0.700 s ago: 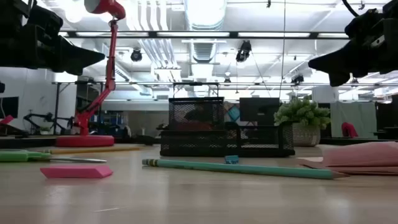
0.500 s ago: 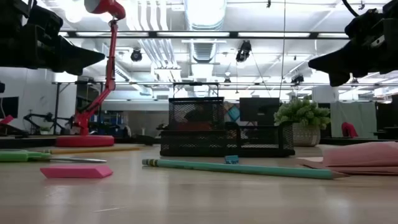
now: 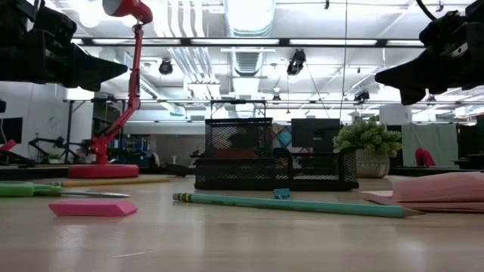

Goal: Pick and place office supplies into organizer

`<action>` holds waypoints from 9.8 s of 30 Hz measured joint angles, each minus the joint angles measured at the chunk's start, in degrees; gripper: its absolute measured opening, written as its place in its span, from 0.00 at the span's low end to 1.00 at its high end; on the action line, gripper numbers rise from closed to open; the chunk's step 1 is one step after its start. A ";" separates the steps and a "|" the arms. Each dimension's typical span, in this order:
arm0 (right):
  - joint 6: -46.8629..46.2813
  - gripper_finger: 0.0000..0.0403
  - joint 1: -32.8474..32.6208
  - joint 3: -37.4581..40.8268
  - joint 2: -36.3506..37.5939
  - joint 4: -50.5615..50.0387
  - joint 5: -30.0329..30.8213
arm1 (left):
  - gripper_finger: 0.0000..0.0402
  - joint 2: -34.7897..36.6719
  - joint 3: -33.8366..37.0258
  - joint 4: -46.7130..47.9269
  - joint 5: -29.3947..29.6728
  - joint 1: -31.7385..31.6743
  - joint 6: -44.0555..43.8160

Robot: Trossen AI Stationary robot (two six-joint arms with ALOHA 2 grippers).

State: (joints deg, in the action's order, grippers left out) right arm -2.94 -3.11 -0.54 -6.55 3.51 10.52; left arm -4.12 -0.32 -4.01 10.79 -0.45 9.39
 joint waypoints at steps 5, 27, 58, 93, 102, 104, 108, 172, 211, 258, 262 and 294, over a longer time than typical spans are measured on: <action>0.00 0.02 -0.01 0.01 0.01 0.00 0.00 | 0.00 0.02 0.02 0.00 0.00 0.00 0.02; 0.00 0.02 0.01 0.01 0.01 0.00 0.00 | 0.00 0.02 0.00 0.00 -0.02 0.00 0.02; 0.00 0.02 0.00 0.01 0.01 0.00 0.00 | 0.00 0.02 0.01 0.00 0.00 -0.01 0.02; 0.00 0.02 0.00 0.00 0.00 0.00 0.01 | 0.00 0.01 0.02 0.00 -0.01 0.00 0.02; 0.00 0.02 0.01 0.00 0.00 -0.01 0.01 | 0.00 0.00 0.01 0.00 -0.01 -0.01 0.02; 0.00 0.02 0.01 0.00 0.01 0.00 0.01 | 0.00 0.00 0.02 0.00 -0.02 0.00 0.02; 0.00 0.02 -0.01 0.01 0.01 0.00 0.02 | 0.00 0.01 0.02 0.00 -0.01 -0.01 0.02; -7.33 0.40 -0.07 -3.07 -8.62 13.85 -11.26 | 0.21 -0.72 0.02 -20.87 1.66 -0.02 -0.02; -42.66 0.43 -27.23 -60.80 -68.62 -59.75 -1.90 | 0.22 -0.83 -0.11 -23.96 1.90 0.00 1.85; -60.06 0.42 -38.52 -62.36 -94.00 -70.39 -1.32 | 0.22 -0.85 -0.09 -22.91 1.92 0.00 2.03; -59.98 0.43 -38.52 -61.07 -94.00 -69.46 -1.35 | 0.22 -0.85 -0.09 -22.91 1.92 0.00 2.03; -58.10 0.41 -38.52 -56.73 -93.98 -63.06 -1.44 | 0.22 -0.85 -0.07 -22.91 1.92 0.00 2.01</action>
State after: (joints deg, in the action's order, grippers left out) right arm -61.04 -41.63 -57.28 -100.53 -59.55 9.08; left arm -4.97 -0.38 -26.92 12.71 -0.45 11.40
